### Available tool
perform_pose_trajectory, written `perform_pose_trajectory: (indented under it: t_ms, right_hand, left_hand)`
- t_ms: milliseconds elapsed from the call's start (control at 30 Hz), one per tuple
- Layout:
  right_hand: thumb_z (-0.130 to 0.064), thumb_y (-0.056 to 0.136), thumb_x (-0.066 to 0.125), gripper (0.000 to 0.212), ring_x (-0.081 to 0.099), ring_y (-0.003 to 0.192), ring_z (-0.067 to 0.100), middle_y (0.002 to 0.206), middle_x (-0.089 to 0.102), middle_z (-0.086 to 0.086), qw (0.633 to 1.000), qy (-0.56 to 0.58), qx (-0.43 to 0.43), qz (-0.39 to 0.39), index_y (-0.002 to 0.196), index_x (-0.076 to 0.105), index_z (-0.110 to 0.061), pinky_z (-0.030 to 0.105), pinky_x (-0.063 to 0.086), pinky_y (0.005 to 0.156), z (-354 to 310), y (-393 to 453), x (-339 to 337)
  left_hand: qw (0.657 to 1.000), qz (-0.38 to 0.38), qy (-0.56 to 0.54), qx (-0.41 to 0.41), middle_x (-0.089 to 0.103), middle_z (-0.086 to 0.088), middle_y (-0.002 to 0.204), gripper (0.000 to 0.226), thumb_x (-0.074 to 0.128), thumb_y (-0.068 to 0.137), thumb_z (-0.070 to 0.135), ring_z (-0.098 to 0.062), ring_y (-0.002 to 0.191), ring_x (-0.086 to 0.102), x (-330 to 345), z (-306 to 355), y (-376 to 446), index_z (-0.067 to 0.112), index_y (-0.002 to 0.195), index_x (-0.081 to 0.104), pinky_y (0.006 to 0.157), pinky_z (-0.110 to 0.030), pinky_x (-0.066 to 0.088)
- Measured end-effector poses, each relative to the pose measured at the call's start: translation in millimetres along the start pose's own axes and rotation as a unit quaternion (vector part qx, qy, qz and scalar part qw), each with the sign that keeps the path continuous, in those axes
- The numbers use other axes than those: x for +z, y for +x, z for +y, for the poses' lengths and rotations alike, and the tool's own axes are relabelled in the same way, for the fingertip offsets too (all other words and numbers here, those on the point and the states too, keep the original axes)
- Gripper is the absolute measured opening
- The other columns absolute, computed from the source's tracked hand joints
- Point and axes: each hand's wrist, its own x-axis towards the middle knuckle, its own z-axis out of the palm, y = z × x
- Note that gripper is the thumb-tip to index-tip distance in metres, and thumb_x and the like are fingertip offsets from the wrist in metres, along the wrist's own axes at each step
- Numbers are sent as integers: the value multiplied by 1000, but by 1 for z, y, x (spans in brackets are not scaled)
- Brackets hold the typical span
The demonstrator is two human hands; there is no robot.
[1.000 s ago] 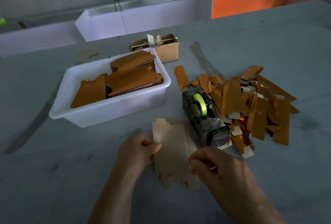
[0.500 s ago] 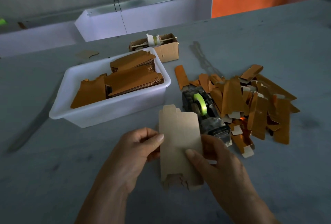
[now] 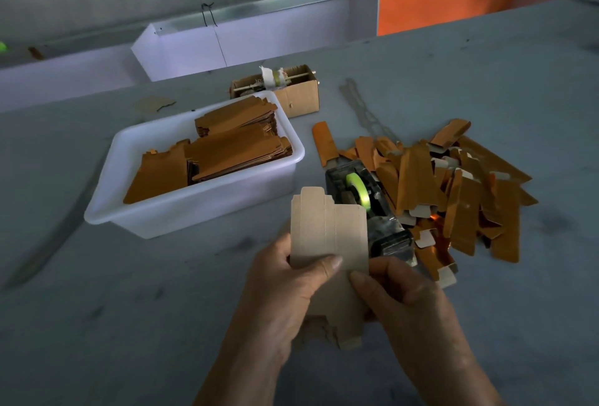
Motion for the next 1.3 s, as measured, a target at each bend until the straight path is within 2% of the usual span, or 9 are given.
perform_pose_trajectory:
  t_ms: [233,467,567,733,900,1000,1133,1233,1300]
  right_hand:
    - [-32,77,70,15,58,75,-12,77,65,-13,996,-62,-39,54,83,56,-33,5,44,52,-4,-2,1]
    - [-26,78,71,25,60,72,-3,75,62,-14,980,-123,-114,109,86,49,-34,13,51,59,-4,-3,8]
    - [-32,79,64,19,64,68,4,76,63,-12,984,-94,-124,91,88,48,-36,24,56,57,-9,-3,10]
    - [-54,82,46,24,66,68,5,79,66,-12,989,-11,-145,34,92,53,-34,16,51,55,-12,-10,4]
    - [-40,85,52,14,67,66,5,76,70,-8,990,0,-131,43,92,57,-28,17,54,58,-10,-7,2]
    - [-29,86,60,7,67,64,0,74,70,-9,994,-16,-104,33,91,57,-26,12,51,55,-11,-1,1]
    - [-31,83,64,11,64,68,-6,74,66,-9,992,-69,-94,54,87,54,-30,7,48,54,-15,3,2]
    - [-39,79,67,22,57,79,-11,80,61,-12,987,-104,-89,89,93,52,-31,2,43,56,-17,4,-2]
    - [-39,80,66,19,59,79,-7,82,63,-11,991,-92,-76,65,94,56,-30,5,46,60,-19,6,-6]
  left_hand:
    - [1000,-12,23,-7,75,1,85,20,76,78,18,-16,83,70,5,-1,-2,22,97,70,72,-31,53]
    - [998,48,47,22,73,1,75,14,77,70,27,-17,74,70,19,2,-3,26,82,72,71,-42,58]
    - [995,69,54,50,72,-1,71,9,75,76,20,-20,69,69,22,5,-4,25,81,71,65,-48,58]
    - [998,37,32,45,70,-11,71,10,69,72,27,-34,71,68,24,10,-10,21,79,70,62,-56,56]
    - [992,-46,89,75,68,-14,74,42,64,83,54,-22,69,67,20,16,-15,12,80,69,64,-39,54]
    - [982,-38,159,97,72,-10,82,29,59,90,41,-23,78,68,16,16,-15,14,88,70,71,-44,55]
    - [972,-18,205,117,72,-1,80,20,54,94,33,-11,71,67,13,16,-16,22,91,69,66,-33,55]
    - [972,-36,196,120,71,-5,79,22,54,93,35,-15,71,66,7,17,-16,21,89,70,66,-35,54]
    - [982,-58,151,94,72,-3,80,17,57,90,35,-15,75,67,5,19,-15,25,88,71,65,-39,52]
